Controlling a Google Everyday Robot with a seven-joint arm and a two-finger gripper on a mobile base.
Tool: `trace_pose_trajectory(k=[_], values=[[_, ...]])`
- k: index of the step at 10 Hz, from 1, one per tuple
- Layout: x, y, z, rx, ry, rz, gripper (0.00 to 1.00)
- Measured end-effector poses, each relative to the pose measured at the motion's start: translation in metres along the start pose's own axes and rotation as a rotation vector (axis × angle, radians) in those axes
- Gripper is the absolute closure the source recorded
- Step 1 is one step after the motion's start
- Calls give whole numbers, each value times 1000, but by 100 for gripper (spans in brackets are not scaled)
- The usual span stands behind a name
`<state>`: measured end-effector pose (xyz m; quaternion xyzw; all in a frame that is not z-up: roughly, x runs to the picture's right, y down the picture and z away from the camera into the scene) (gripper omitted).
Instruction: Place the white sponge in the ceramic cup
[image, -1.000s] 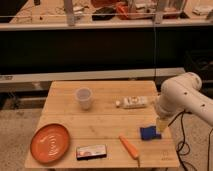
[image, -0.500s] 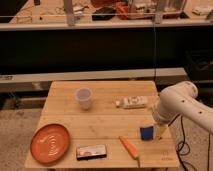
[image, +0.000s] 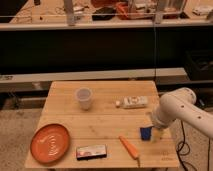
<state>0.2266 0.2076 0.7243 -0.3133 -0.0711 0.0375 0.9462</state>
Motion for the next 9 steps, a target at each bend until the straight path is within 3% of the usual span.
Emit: trace_pose_trajectory(k=[9], values=[[-3,-1,14,3,-84,46,20]])
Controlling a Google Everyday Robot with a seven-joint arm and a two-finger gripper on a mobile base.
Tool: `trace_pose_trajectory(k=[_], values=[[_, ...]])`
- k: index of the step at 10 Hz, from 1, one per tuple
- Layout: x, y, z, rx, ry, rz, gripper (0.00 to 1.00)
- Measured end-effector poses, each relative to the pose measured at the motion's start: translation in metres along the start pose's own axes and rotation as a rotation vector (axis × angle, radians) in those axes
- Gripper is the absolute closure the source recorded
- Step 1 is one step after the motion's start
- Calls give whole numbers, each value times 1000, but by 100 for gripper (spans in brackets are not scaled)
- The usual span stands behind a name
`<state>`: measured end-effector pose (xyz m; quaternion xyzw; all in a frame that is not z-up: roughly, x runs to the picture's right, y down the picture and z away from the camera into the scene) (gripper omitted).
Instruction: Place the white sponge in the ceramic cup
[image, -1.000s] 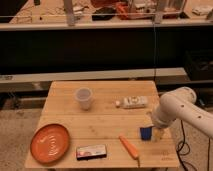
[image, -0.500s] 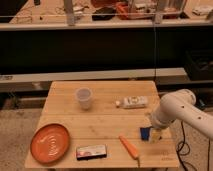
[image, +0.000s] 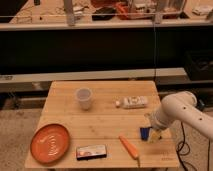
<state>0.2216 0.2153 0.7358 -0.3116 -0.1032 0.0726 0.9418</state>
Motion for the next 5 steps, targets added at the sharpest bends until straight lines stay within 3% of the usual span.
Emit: trace_pose_trajectory(k=[5], values=[[2,-4,9,10,-41,29,20]])
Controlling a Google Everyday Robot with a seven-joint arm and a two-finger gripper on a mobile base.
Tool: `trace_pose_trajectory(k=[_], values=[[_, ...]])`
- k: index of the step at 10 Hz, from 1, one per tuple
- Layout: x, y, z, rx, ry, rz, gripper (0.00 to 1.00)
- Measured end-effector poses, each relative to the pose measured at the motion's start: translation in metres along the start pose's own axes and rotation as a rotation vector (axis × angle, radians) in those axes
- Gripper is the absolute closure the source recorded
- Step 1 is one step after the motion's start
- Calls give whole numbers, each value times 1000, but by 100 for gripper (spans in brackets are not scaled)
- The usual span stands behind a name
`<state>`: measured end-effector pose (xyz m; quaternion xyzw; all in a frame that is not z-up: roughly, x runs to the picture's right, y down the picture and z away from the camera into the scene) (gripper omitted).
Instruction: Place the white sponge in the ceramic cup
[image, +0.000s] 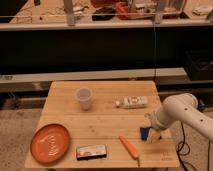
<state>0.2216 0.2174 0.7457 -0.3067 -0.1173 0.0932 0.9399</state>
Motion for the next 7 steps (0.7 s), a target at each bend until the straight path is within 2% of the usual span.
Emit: trace_pose_trajectory(k=[7], values=[[8,-10,18,16,-42,38,20]])
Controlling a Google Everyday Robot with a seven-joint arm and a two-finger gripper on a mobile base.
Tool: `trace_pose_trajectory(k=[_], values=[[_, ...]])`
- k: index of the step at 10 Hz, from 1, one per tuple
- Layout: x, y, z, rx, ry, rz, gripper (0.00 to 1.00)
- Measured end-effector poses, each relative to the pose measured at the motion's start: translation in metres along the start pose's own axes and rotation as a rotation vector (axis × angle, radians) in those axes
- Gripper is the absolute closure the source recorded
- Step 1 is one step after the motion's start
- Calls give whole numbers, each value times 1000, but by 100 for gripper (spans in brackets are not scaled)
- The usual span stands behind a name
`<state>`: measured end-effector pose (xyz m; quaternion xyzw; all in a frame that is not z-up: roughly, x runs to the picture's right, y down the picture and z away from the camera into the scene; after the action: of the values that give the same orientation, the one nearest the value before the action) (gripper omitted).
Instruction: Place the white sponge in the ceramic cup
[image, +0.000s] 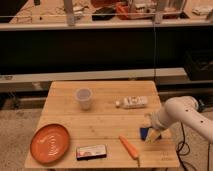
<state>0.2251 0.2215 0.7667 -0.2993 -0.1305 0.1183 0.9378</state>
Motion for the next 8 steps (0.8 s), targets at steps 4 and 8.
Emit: trace_pose_trajectory(k=[4,8], values=[[7,-4,12,2,-20,16,20],[11,-6,29,-5,-35,19,20]])
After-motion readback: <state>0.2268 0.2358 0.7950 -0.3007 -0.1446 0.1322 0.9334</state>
